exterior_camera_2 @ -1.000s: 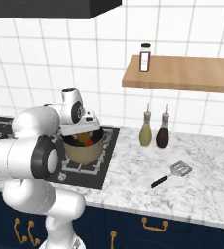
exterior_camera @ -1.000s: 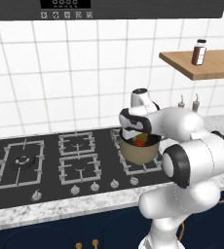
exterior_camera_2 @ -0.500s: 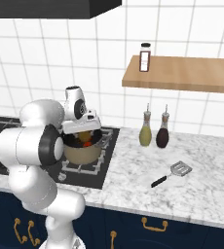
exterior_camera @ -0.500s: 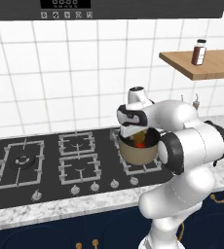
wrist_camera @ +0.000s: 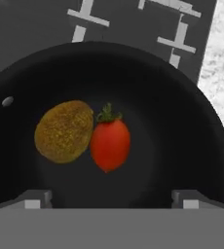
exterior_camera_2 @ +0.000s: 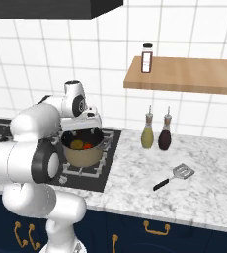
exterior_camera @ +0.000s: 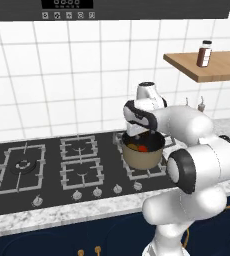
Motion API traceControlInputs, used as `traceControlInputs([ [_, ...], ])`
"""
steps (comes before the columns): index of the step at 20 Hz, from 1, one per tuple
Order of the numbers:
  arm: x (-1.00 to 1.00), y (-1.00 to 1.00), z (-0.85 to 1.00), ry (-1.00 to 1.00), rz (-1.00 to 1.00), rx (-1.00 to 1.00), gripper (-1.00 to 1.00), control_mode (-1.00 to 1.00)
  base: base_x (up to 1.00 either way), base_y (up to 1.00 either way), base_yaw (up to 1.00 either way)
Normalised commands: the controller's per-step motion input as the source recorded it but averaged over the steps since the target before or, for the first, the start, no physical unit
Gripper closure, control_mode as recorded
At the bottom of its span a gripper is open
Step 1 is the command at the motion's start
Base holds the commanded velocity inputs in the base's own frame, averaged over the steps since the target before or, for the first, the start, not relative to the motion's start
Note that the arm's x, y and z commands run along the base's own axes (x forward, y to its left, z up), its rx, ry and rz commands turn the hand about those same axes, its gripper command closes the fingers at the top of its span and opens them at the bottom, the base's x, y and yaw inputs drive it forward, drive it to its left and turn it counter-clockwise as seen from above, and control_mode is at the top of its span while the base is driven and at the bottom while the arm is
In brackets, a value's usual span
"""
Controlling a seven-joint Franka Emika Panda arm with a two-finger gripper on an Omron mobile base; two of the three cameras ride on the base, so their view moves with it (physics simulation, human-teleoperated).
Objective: Put the tomato and avocado in the pot. Retrieve the spatula and lightly stir the vegetables in the pot.
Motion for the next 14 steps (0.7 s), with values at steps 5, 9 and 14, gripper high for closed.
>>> traceControlInputs([
  [5, -0.73, -0.66, 0.41, 0.01, -0.14, 0.08, -1.00, -1.00, 0.00, 0.00, 0.00],
  [9, -0.48, -0.70, 0.00, 0.05, -0.18, 0.00, -1.00, -1.00, 0.00, 0.00, 0.00],
  [14, -0.24, -0.93, -0.08, 0.10, -0.22, 0.00, -1.00, -1.00, 0.00, 0.00, 0.00],
])
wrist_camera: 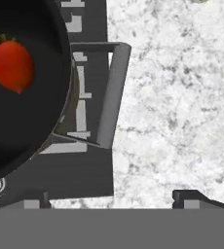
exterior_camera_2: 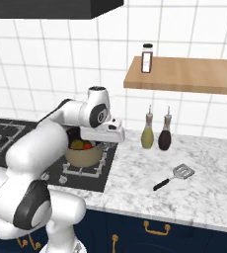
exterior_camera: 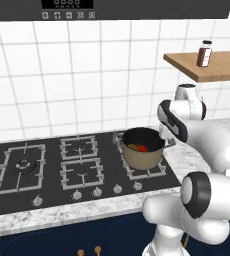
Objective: Put the tomato and avocado in the pot. Retrieve the spatula and lightly stir the vegetables in the pot.
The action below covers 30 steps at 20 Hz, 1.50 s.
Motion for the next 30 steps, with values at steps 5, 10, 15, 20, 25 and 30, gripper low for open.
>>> traceControlInputs([
  [5, -0.02, -0.87, -0.28, 0.05, -0.27, 0.00, -1.00, -1.00, 0.00, 0.00, 0.00],
  [10, -0.04, -1.00, -0.40, 0.00, -0.29, 0.00, -1.00, -1.00, 0.00, 0.00, 0.00],
  [15, -0.05, -0.92, -0.43, 0.00, -0.29, -0.03, -1.00, -1.00, 0.00, 0.00, 0.00],
  [20, -0.17, -0.37, -0.11, 0.00, -0.13, -0.01, -1.00, -1.00, 0.00, 0.00, 0.00],
  [25, 0.01, -0.10, -0.11, 0.04, -0.01, -0.02, -1.00, -1.00, 0.00, 0.00, 0.00],
  [30, 0.02, -0.41, -0.34, 0.07, -0.04, -0.07, -1.00, -1.00, 0.00, 0.00, 0.00],
])
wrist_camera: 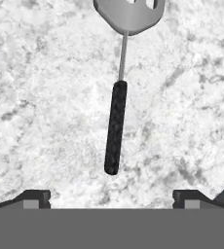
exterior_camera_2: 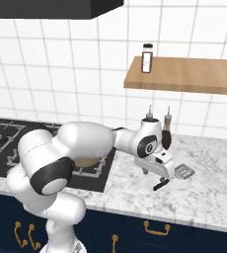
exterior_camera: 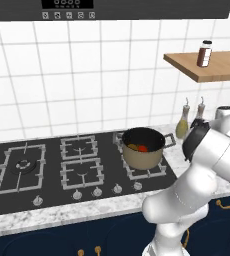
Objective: Put the tomato and avocado in the pot. Retrieve the spatula and lightly stir the vegetables in the pot.
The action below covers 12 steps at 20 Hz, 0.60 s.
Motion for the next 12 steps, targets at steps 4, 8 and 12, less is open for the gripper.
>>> traceControlInputs([
  [4, 0.02, -0.20, -0.33, 0.02, -0.04, -0.03, -1.00, -1.00, 0.00, 0.00, 0.00],
  [8, 0.07, 0.00, -0.25, 0.04, -0.06, 0.00, -1.00, -1.00, 0.00, 0.00, 0.00],
  [12, 0.01, -0.01, -0.22, 0.05, -0.05, 0.00, -1.00, -1.00, 0.00, 0.00, 0.00],
])
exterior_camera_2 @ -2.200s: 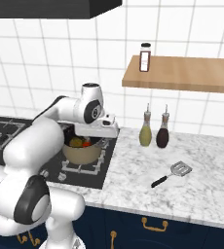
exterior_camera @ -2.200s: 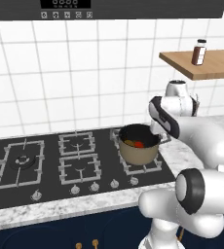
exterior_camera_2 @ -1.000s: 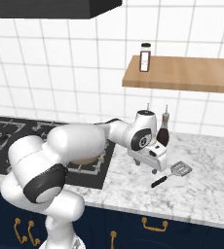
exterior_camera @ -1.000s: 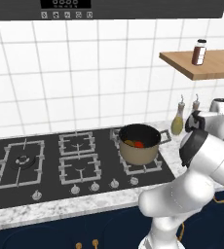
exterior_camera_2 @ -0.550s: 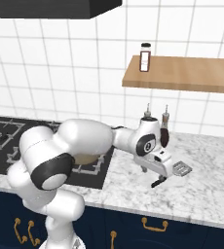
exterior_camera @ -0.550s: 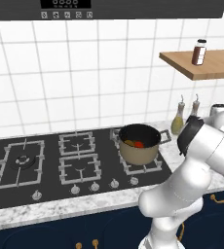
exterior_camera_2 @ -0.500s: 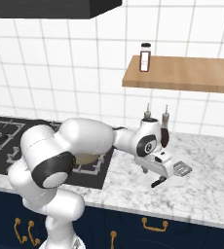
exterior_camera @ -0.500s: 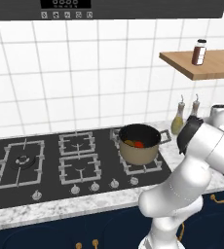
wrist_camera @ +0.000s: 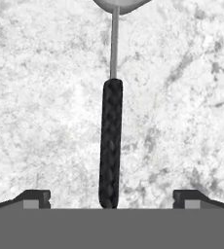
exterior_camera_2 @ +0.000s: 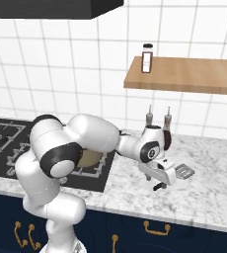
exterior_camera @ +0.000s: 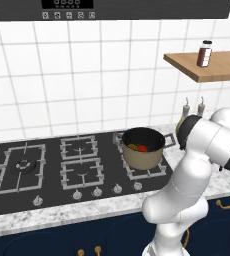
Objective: Put the tomato and avocado in the pot. Retrieve the spatula and lightly stir the vegetables in the pot.
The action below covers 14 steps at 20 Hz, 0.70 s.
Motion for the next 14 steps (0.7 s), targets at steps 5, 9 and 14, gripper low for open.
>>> traceControlInputs([
  [5, 0.02, -0.05, -0.17, 0.04, -0.05, 0.00, -1.00, -1.00, 0.00, 0.00, 0.00],
  [9, 0.00, -0.08, -0.17, 0.02, -0.05, 0.00, -1.00, -1.00, 0.00, 0.00, 0.00],
  [14, 0.00, -0.07, -0.12, 0.01, -0.05, 0.00, 1.00, -1.00, 0.00, 0.00, 0.00],
])
